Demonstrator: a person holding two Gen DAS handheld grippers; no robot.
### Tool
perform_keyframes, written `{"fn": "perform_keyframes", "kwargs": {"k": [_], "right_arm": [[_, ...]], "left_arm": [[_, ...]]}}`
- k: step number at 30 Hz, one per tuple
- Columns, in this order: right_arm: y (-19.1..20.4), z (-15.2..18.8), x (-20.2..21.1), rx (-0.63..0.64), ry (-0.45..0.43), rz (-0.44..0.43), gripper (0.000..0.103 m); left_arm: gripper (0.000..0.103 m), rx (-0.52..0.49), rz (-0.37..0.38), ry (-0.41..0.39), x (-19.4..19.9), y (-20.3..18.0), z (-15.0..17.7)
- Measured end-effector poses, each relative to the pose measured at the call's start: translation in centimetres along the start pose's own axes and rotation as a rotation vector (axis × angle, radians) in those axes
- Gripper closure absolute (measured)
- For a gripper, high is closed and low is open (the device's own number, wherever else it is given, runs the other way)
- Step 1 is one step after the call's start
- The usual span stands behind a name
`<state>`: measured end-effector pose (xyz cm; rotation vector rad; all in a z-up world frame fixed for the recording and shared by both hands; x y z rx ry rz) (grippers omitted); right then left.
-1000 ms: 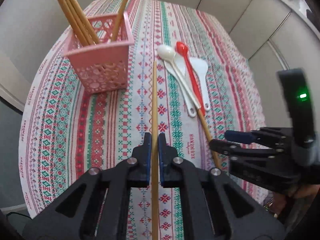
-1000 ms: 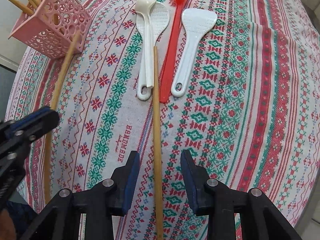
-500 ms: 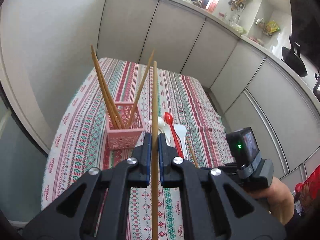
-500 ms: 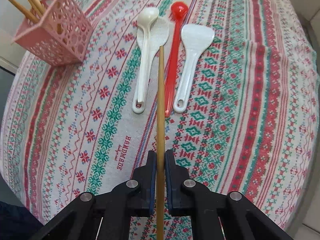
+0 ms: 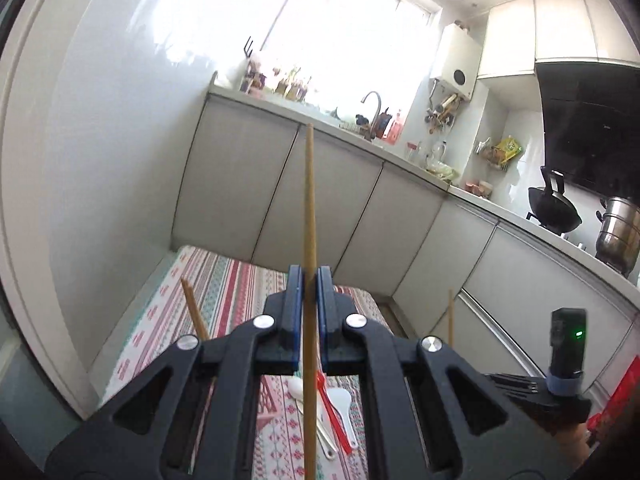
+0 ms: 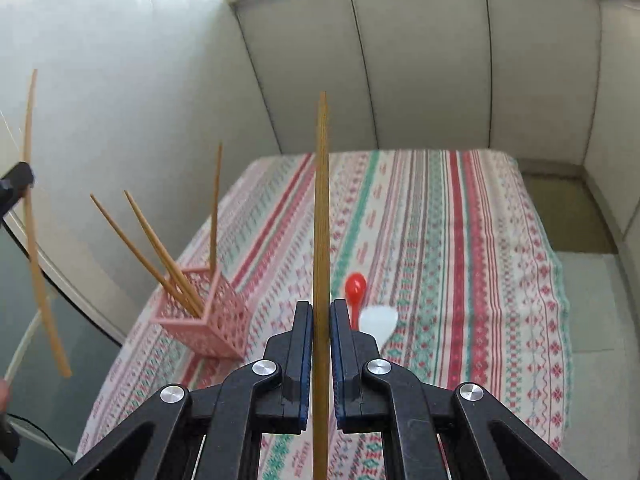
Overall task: Organize utensils
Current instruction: 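Lower both chopsticks into the pink basket and open both grippers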
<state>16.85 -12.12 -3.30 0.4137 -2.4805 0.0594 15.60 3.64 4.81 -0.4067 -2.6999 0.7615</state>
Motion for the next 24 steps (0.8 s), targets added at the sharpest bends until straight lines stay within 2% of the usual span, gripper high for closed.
{"fn": "perform_keyframes", "kwargs": {"k": [4,10,16,24], "right_arm": [[0.1,-2.4,1.3,-0.038,-0.118,-0.011,0.097],[-0.3,-4.5,2.7,-0.076,-0.22,-0.011,0.097],[-0.8,-5.5,2.9,-0.124,-0.259,-0.023,0.097],[0.5,-5.3,1.5,-0.114,-0.239,-0.044,0.097]], "left_arm": [[0.095,-0.099,-0.036,-0.108,-1.9,0.8,-0.4],[0.095,-0.117,-0.074,-0.217,-2.9,2.6,-0.7],[0.095,-0.139,-0.164,-0.232,-4.1,5.4,0.4],[0.095,-0.196,-0.206,-0.233,-4.8,5.5,1.4]]}}
Point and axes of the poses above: each gripper's, at about its wrist camera, not at the fingertips, and x roughly against the way its jaws point, y to its left, z to its underside, the point moved 10 cm from there along -x, roughly the way its jaws point, and after that the axes turned 13 degrees about x, right-handed, at the moved point
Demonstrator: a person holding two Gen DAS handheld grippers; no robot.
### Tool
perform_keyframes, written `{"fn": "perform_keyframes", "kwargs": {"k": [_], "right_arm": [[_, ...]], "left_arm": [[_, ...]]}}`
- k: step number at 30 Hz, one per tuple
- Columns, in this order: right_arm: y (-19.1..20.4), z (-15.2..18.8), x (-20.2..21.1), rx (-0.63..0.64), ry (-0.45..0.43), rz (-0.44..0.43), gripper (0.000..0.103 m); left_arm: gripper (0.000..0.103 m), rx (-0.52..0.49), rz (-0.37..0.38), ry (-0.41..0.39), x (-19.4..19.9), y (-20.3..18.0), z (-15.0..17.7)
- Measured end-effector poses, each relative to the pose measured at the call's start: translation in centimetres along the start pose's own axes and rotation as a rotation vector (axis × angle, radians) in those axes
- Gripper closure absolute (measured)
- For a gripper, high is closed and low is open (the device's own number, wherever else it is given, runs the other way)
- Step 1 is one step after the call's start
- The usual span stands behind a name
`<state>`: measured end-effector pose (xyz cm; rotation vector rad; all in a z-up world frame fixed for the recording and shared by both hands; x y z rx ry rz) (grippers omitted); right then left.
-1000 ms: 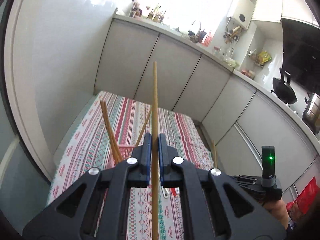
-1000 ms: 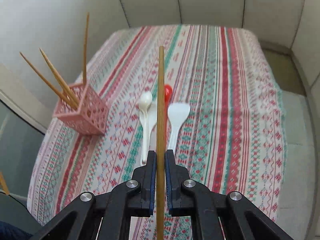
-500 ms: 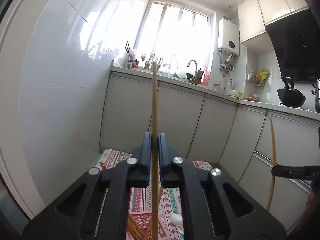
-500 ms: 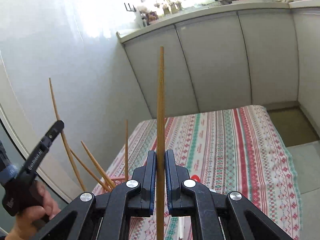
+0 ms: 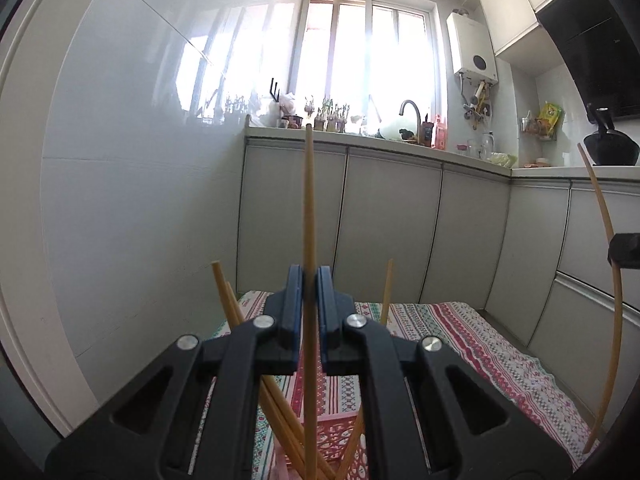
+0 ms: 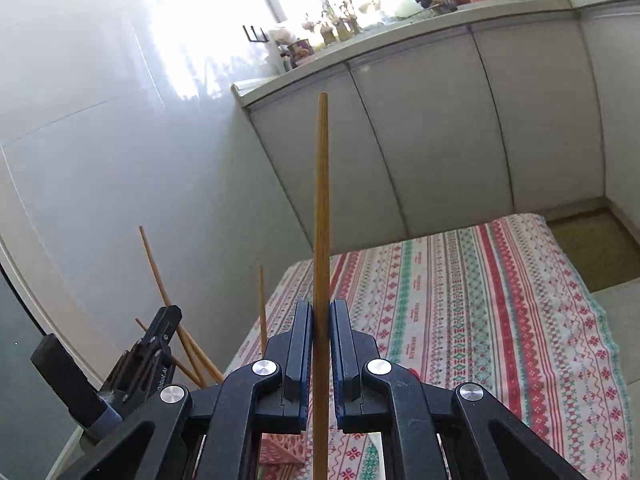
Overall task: Organize utensils
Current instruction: 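Lower both chopsticks into the pink basket and open both grippers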
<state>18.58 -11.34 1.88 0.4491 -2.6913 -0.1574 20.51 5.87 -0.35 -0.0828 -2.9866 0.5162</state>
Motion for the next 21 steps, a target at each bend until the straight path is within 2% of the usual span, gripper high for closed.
{"fn": "perform_keyframes", "kwargs": {"k": [2,4,5,9,13,14,16,21], "right_arm": [[0.1,0.1,-0.1,0.001,0.001,-0.003,0.097],[0.2,0.1,-0.2,0.006,0.001,-0.006,0.097],[0.2,0.1,-0.2,0.005,0.0,-0.007,0.097],[0.2,0.1,-0.4,0.0,-0.001,-0.008,0.097],[0.6,0.3,-1.3,0.002,0.002,-0.01,0.097],[0.9,0.3,-1.6,0.007,0.004,-0.012,0.097],[1.6,0.4,-2.4,0.014,0.003,-0.022,0.097],[4.2,0.5,-5.2,0.03,-0.007,-0.05,0.097]], "left_arm": [[0.093,-0.001,-0.025,0.013,-0.2,0.5,0.3],[0.055,-0.01,-0.053,0.036,-0.3,1.0,0.5],[0.051,-0.006,-0.061,0.026,0.0,1.2,0.2],[0.049,0.094,-0.038,0.059,0.9,1.7,-1.3],[0.048,0.197,-0.051,0.071,2.5,2.2,-4.2],[0.047,0.218,-0.06,0.095,2.9,2.5,-4.9],[0.039,0.272,-0.07,0.165,3.9,3.1,-5.9],[0.034,0.38,-0.122,0.309,6.8,4.7,-7.0]]}}
Point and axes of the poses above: each gripper's, at about its wrist camera, not at the fingertips, and x roughly against the way its jaws point, y to its left, z to its underside, the point moved 10 cm from there along -x, roughly the way its jaws point, and after that the axes turned 13 degrees about x, right-handed, at the moved point
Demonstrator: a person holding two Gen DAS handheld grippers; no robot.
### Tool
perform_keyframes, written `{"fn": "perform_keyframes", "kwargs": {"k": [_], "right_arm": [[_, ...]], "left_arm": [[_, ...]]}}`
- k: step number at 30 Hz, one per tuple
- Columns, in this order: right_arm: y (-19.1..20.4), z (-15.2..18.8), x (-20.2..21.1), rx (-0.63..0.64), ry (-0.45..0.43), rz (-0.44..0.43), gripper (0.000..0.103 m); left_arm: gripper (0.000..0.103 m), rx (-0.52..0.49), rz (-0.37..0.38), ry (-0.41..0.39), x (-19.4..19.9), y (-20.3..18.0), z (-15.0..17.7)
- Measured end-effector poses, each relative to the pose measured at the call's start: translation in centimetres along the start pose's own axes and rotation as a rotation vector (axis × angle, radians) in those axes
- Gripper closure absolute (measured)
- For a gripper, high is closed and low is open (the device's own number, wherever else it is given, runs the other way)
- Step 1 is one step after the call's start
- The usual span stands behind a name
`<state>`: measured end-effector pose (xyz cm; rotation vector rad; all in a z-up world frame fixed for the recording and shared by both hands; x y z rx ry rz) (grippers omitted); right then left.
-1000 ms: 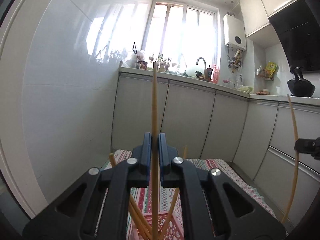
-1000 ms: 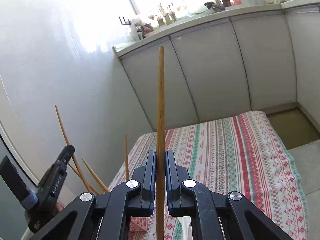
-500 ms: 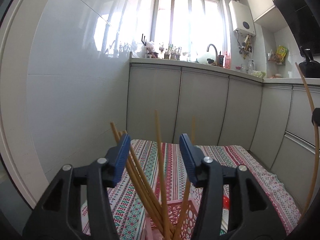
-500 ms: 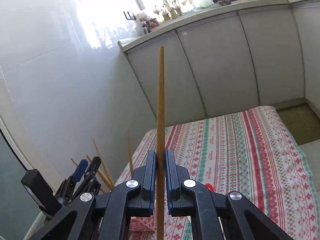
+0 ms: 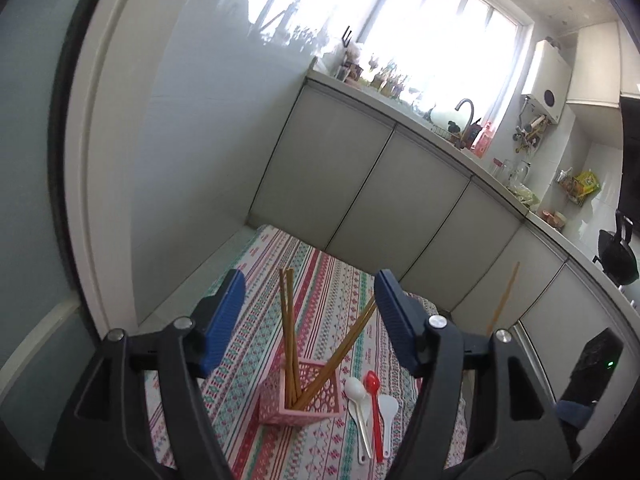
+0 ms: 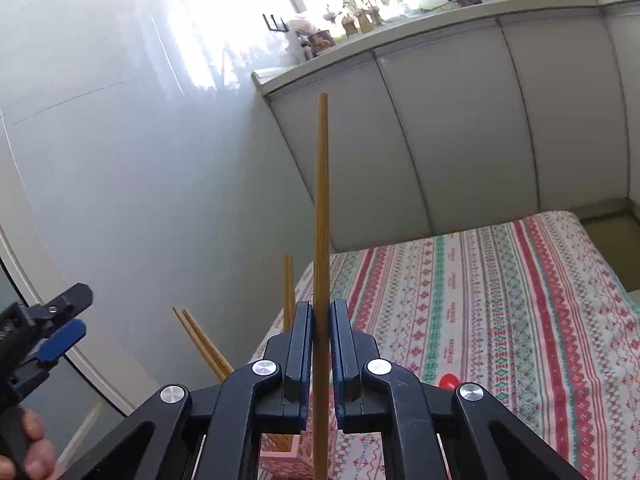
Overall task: Organize utensils
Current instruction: 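Lower both chopsticks into the pink basket and open both grippers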
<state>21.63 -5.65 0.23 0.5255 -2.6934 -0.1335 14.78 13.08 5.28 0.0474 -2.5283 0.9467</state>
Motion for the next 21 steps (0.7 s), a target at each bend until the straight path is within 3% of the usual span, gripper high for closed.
{"fn": "perform_keyframes", "kwargs": {"k": [3,10,17,21], "right_arm": [[2.2,0.0,-2.0,0.023,-0.011,-0.009,0.097],[7.3,0.1,-6.6,0.099,-0.036,-0.014,0.097],[8.1,1.6,-9.9,0.122,-0.05,0.032,0.097],[9.8,3.5,-10.5,0.237,-0.034,0.064,0.095]], "left_arm": [[0.033,0.064,0.005,0.035,0.7,0.9,0.2],[0.032,0.054,-0.026,0.077,-1.3,2.0,1.4],[0.032,0.07,-0.053,0.095,-2.1,3.0,1.3],[0.032,0.044,-0.079,0.084,-2.1,3.5,1.4]]}}
Point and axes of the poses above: each gripper's, at about its wrist camera, not at the fingertips, and x roughly against the way its jaws point, y to its left, z to its underside, the point moved 10 cm from there along -x, roughly the way its jaws point, and after that the axes turned 13 degrees about x, right-handed, at the moved point
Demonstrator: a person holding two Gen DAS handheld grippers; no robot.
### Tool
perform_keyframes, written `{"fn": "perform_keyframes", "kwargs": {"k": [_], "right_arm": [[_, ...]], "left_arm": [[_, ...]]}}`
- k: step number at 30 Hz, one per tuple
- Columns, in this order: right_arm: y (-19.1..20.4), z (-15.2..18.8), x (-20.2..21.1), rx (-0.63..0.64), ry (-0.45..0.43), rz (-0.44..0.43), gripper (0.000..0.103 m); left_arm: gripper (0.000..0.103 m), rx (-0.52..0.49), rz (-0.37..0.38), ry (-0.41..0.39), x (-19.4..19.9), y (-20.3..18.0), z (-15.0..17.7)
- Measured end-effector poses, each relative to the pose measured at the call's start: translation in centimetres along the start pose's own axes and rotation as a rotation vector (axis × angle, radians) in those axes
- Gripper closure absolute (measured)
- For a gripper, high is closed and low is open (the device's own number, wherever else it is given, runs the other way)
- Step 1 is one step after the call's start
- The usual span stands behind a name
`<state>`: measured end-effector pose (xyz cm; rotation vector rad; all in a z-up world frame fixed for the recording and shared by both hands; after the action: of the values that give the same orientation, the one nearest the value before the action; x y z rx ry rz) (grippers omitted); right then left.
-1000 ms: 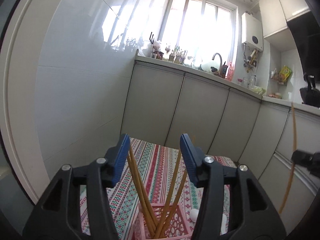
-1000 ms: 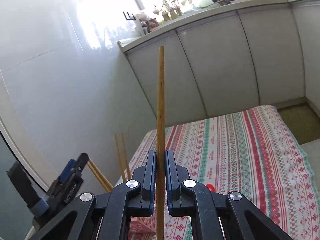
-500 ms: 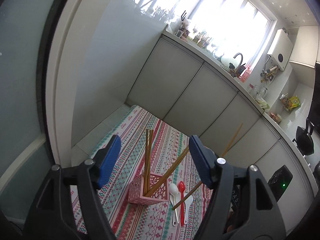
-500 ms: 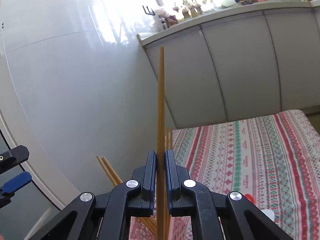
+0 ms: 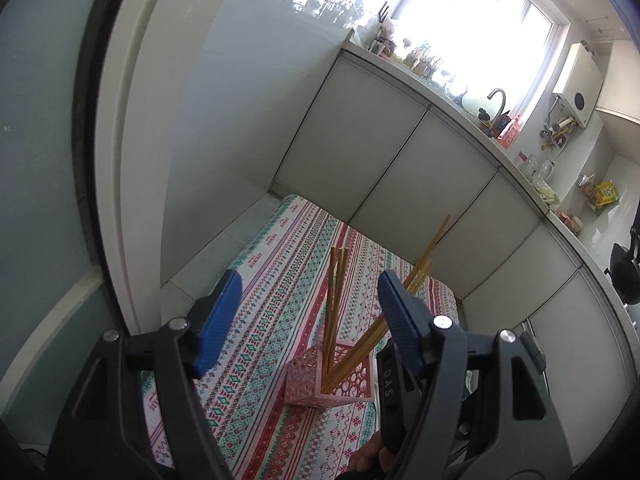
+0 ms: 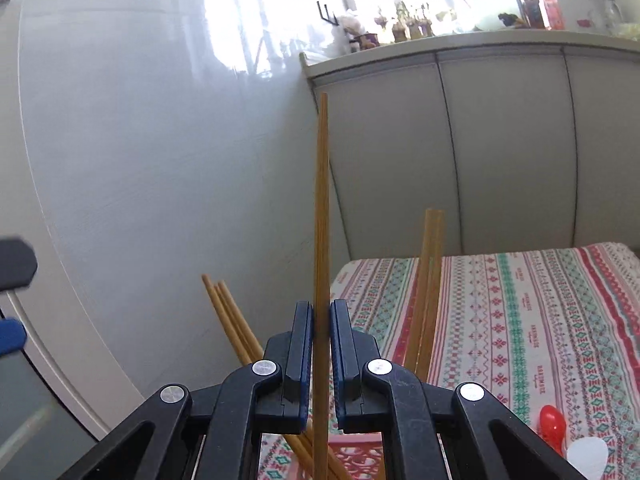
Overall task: Organize utensils
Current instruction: 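Lower both chopsticks into the pink basket and open both grippers, then grasp the white spoon with the left gripper while the right grasps the red spoon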
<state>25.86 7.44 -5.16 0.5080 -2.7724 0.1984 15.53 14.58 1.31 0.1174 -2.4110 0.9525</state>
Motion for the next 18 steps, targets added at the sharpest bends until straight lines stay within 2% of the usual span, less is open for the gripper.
{"fn": "perform_keyframes", "kwargs": {"k": [1,2,3,4,7,10,18], "right_arm": [[0.3,0.3,0.0,0.008,0.008,-0.014,0.095],[0.4,0.6,-0.1,0.007,0.027,-0.034,0.084],[0.4,0.9,0.0,0.005,0.045,-0.049,0.065],[0.2,0.9,0.4,0.0,0.049,-0.061,0.059],[-1.4,0.2,2.2,-0.047,0.034,-0.076,0.057],[-4.3,-0.6,4.3,-0.082,0.034,-0.041,0.057],[-16.3,-0.4,10.2,-0.287,0.11,0.09,0.054]], "left_arm": [[0.032,-0.001,-0.004,0.001,0.0,0.2,0.1],[0.032,0.0,-0.007,0.004,-0.1,0.2,0.2],[0.032,0.001,-0.008,0.007,-0.1,0.3,0.3],[0.032,0.001,-0.008,0.008,-0.2,0.2,0.3],[0.032,-0.003,-0.002,0.013,-0.2,0.0,0.6],[0.032,-0.02,0.006,0.017,-0.1,-0.6,0.8],[0.032,-0.09,0.04,0.054,0.0,-2.9,2.5]]}}
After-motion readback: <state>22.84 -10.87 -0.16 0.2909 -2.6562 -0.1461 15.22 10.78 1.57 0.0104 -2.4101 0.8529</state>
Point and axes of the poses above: each gripper's, at about its wrist camera, not at the fingertips, and x roughly against the way its jaws point, y to its left, z to its underside, the point moved 10 cm from there along -x, roughly the way its jaws point, and after that the axes turned 13 degrees about x, right-handed, at the moved point
